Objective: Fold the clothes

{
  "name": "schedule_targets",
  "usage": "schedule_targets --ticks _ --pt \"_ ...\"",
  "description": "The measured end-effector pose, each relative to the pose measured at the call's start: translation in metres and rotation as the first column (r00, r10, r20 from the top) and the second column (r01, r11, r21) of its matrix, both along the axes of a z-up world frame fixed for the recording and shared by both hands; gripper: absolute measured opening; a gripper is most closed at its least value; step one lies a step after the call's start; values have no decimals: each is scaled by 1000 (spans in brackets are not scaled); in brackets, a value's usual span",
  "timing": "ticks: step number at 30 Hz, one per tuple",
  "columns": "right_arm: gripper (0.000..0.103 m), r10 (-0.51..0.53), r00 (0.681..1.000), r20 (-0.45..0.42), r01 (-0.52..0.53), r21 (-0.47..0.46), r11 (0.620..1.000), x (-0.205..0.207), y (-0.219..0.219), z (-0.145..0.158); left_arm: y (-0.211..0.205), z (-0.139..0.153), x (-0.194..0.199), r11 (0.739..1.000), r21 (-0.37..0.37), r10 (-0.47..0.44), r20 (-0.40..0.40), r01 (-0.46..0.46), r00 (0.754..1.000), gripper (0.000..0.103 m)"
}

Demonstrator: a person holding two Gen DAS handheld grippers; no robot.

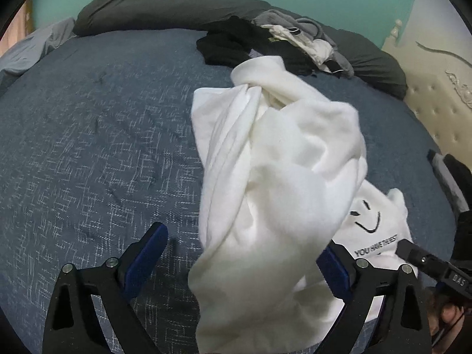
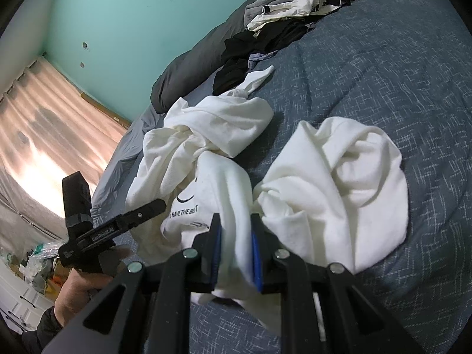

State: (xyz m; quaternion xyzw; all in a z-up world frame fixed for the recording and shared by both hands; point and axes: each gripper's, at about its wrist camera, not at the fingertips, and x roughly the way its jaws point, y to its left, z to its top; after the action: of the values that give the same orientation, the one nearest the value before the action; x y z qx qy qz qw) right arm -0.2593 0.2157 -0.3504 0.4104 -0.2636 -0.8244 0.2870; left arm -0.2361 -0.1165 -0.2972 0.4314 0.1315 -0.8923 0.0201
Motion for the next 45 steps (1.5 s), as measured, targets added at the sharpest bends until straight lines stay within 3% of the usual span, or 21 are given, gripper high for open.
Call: schedule_targets --ticks 5,9,12,14,17,19,35,45 --pt "17 0 1000 2 0 0 1000 0 0 0 4 2 -1 999 26 -37 -13 38 999 74" --pt "17 0 1000 3 0 0 1000 -1 0 0 5 7 -1 997 39 -59 -23 60 998 70" --pt "17 0 1000 2 0 1 1000 -1 0 0 9 13 0 996 28 -87 -39 88 995 48" --pt "17 0 1000 2 0 2 1000 0 -1 0 10 15 3 995 23 -93 -51 95 994 40" --pt "17 -1 1000 1 1 3 1000 1 -1 1 6 15 3 995 41 -92 -59 94 994 20" --pt "17 -2 1000 1 2 3 1000 2 -1 1 3 15 2 994 58 -91 -61 95 994 15" --pt "17 -7 1000 6 7 -2 1000 3 -2 3 4 3 -3 988 105 -115 -23 117 993 15" --pt "17 -11 1000 12 11 -6 1000 0 -2 1 -6 22 11 991 87 -94 -94 103 991 11"
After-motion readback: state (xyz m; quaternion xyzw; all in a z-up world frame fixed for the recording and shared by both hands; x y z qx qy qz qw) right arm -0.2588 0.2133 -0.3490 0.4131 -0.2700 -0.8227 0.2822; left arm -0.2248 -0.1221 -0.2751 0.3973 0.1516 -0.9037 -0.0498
